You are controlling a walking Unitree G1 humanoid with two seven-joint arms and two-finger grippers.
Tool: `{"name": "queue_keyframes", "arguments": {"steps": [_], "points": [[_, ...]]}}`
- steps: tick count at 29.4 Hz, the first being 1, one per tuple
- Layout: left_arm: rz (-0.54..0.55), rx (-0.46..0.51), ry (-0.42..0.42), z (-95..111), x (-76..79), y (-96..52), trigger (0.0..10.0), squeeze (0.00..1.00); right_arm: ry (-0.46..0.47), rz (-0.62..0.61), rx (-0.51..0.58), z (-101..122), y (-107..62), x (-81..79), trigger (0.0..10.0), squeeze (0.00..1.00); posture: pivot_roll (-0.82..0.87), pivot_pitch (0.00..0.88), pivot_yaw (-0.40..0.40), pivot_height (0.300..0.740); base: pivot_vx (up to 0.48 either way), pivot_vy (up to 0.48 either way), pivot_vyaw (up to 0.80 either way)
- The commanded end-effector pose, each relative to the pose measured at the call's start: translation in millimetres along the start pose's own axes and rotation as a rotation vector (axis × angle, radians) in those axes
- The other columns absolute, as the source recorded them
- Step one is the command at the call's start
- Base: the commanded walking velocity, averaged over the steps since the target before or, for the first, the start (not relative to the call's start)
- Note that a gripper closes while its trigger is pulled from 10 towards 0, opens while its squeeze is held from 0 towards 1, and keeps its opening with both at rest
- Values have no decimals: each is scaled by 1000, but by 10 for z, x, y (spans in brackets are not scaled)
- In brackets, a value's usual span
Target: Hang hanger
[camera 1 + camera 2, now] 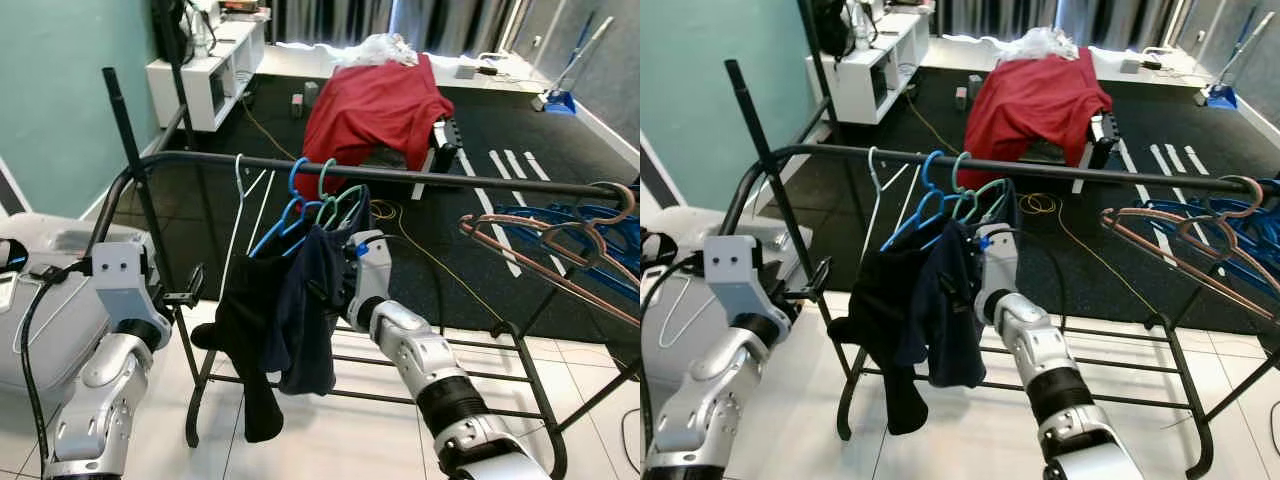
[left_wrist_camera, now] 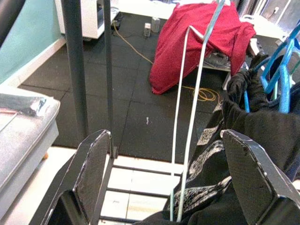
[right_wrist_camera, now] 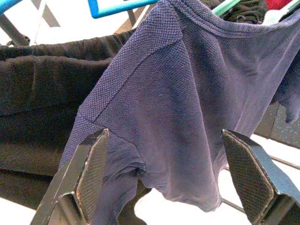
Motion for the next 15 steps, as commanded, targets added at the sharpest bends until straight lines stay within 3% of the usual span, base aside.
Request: {"name": "queue_keyframes", "arguments": {"steps": [1,6,10,11,15], "points": [[-5,-2,-13,-36,-17,20,10000,0,-4,-24,2,-21,39,24,10000,0,50,7,-59,740,0,0,0],[-9,3,-23,-43,-28,44,10000,0,17,-24,18,-18,65,26,10000,0,50,7,-64,740,0,0,0],[-11,4,-36,-48,-31,60,10000,0,57,9,62,31,75,-5,10000,0,52,8,-66,740,0,0,0],[-9,6,-60,-54,-46,67,10000,0,112,58,121,103,76,-49,10000,0,57,6,-67,740,0,0,0],[-8,8,-68,-57,-54,68,10000,0,131,66,141,128,77,-50,10000,0,57,6,-67,740,0,0,0]]}}
Point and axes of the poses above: a point about 5 cm out from each wrist's last joint towards the gripper, its own y axis pointing out of the wrist towards the gripper, its own z axis along the axis of the wrist's last joint, x = y × z, the point moved 1 cm from there along y, pointing out of the wrist towards the gripper, and after that the axes turned 4 degrees about -y, right-handed, at the moved point
